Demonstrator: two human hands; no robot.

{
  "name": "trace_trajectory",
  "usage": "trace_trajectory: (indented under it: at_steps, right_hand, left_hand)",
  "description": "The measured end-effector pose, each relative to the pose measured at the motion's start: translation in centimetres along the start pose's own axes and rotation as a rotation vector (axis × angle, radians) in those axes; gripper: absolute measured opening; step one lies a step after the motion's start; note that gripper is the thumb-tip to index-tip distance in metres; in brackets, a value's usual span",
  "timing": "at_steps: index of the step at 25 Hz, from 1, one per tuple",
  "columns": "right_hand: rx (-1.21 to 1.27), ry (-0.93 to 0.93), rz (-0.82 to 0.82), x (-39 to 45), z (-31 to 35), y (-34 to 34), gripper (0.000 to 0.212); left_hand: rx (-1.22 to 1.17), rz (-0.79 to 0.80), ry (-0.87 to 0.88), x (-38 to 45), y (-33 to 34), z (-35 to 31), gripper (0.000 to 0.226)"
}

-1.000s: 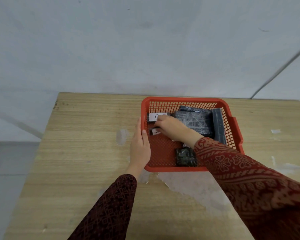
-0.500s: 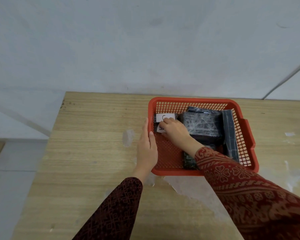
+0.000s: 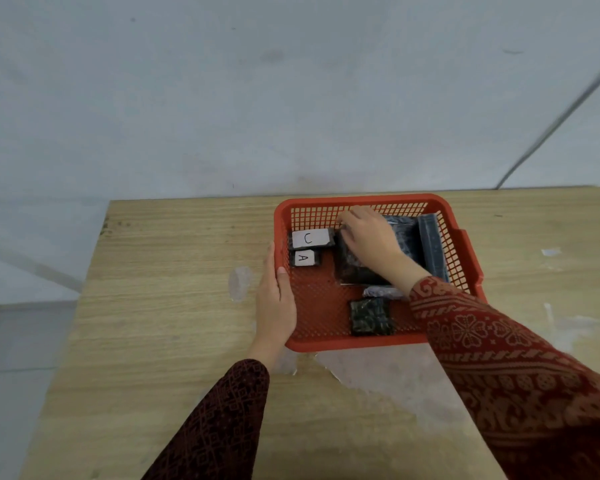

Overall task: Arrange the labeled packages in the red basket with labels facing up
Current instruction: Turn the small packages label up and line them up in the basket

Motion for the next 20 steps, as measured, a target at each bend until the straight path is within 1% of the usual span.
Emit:
trace_trajectory:
  at_steps: [2,4,5,7,10,14,16,18,20]
  right_hand:
    - [-0.115,0.023,0.097,0.2,-2.6,0.0,0.038]
    - [-0.235,-0.026,0.225,0.4,-3.9,0.4,0.052]
    - [-0.289,-0.072,0.258,0.5,-4.0,0.5,0.055]
    - [-0.372,-0.151,0.279,0.7,-3.7,0.5,0.053]
    - [-0.422,-0.175,0.249,0.9,-3.4,0.4,0.043]
    - [-0.382,-0.128,0.135,0.7,-3.5,-0.7,0.039]
    - [-0.341,-0.12,0.111,0.6,-3.7,-1.3,0.042]
    - [-0.288,-0.09,0.068,0.6,-4.2,-2.6,0.04]
    - [-0.193,-0.035,-0.038,0.5,-4.9,-5.0,0.034]
  left_hand:
    - [0.001,0.001,-0.003,0.0,0.0,0.0,0.049]
    - [0.008,0.003,-0.008,-0.1,0.0,0.0,0.049]
    - [0.012,0.006,-0.012,-0.1,0.0,0.0,0.049]
    - [0.017,0.007,-0.011,-0.1,0.0,-0.1,0.049]
    - [0.004,0.005,-0.006,-0.2,0.0,-0.3,0.049]
    - [-0.003,0.008,-0.013,-0.2,0.1,-0.1,0.049]
    - [-0.001,0.01,-0.017,0.0,0.1,0.0,0.049]
    - [-0.002,0.008,-0.014,0.0,0.1,0.0,0.049]
    - [0.0,0.004,-0.008,-0.1,0.0,-0.1,0.049]
Point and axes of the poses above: each hand's wrist, its own x-axis towards the middle knuckle, its own y-axis out of the palm, z = x × y, the point moved 9 cm from there along x, towards the middle knuckle, and after that the axes turned 3 degrees about -y, right-handed, at the moved point
